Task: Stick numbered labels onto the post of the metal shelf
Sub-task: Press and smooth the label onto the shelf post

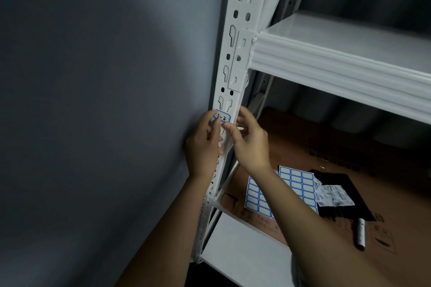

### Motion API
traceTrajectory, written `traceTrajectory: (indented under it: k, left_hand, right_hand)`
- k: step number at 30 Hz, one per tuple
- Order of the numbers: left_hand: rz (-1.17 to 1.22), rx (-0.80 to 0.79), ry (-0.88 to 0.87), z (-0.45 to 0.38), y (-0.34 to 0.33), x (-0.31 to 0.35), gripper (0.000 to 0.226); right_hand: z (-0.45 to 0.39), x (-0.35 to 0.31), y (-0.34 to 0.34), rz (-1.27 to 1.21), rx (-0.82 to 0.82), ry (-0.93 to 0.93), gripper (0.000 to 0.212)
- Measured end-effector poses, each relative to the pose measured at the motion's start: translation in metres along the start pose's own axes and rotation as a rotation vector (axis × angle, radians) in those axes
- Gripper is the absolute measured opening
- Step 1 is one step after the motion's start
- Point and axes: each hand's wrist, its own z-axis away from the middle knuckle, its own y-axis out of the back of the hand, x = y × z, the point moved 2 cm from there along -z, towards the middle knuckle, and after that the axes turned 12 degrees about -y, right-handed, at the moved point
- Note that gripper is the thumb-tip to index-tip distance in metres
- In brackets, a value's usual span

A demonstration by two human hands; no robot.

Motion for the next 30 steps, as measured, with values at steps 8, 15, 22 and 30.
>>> traceTrajectory:
  k: [8,15,22,30]
  left_hand:
    - [0.029,-0.031,0.013,0.0003,-0.0003,0.0017,0.013]
    - [0.048,-0.025,0.018,0.0001,0.0001,0.0029,0.018]
    - [0.030,-0.031,0.032,0.0011,0.0008,0.0038,0.009]
    - [0.020,-0.028,0.030,0.0010,-0.0010,0.0024,0.014]
  right_hand:
    - [0.0006,0.0019,-0.0017,-0.014,0.017,0.001,0.040]
    - [-0.0003,0.0018,-0.0016,-0.023,0.006,-0.018,0.040]
    - [0.0016,-0.0005,-0.0013,-0.015,0.004,-0.020,0.039]
    - [0.0019,-0.0009,-0.0020,-0.021,0.013,-0.015,0.042]
